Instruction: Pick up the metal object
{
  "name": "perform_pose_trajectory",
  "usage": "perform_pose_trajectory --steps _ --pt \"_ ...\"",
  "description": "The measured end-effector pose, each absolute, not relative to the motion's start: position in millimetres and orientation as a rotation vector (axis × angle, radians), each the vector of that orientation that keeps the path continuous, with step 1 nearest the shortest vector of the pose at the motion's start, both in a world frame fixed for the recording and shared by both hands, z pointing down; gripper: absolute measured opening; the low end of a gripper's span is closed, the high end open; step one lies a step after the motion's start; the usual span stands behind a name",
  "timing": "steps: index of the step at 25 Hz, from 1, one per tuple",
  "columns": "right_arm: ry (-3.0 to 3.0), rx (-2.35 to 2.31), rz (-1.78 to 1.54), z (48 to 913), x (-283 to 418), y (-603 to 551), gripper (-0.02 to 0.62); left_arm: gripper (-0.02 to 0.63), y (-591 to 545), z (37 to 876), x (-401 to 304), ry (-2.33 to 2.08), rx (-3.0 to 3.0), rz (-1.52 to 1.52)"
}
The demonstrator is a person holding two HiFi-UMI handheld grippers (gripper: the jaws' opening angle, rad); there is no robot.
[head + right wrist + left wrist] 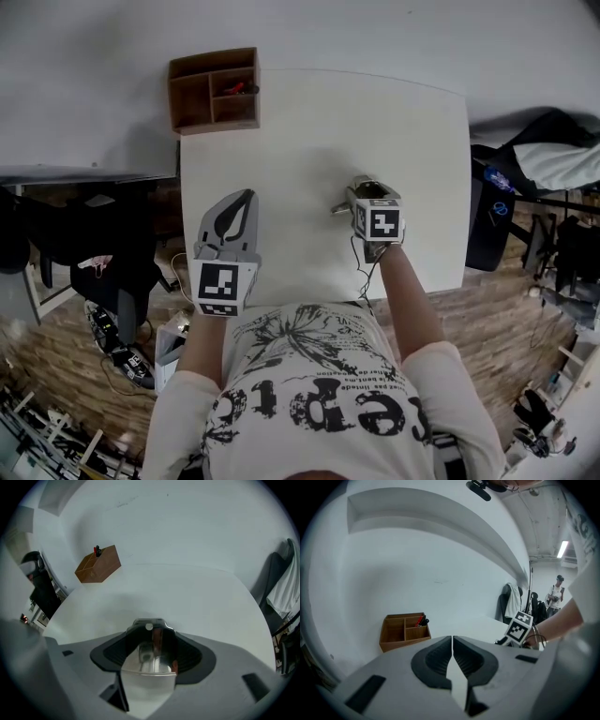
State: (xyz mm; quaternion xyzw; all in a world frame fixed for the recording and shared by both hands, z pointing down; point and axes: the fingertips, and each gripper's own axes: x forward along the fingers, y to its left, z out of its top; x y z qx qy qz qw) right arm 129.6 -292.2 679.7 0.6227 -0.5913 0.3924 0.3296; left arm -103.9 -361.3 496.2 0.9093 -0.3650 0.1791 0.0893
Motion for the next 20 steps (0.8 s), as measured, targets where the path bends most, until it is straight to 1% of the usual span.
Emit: perform_pose_trajectory --steps 4,9,17,20 --pt "-1.559 1.638 1.071 671 129 -286 0.282 0.012 -354 482 -101 -1.095 2.73 0.521" --pt "-1.664 1.74 1.025 622 125 -287 0.282 0.012 -345 467 -100 -1.137 2.733 0.516" --pt "-1.872 1.886 0.782 517 121 -301 0.281 0.012 -332 431 -92 -1.207 2.77 0.455" --pt "-1.952 1.943 0.605 473 116 -302 0.281 0.012 -329 413 -91 -1.222 2.793 0.428"
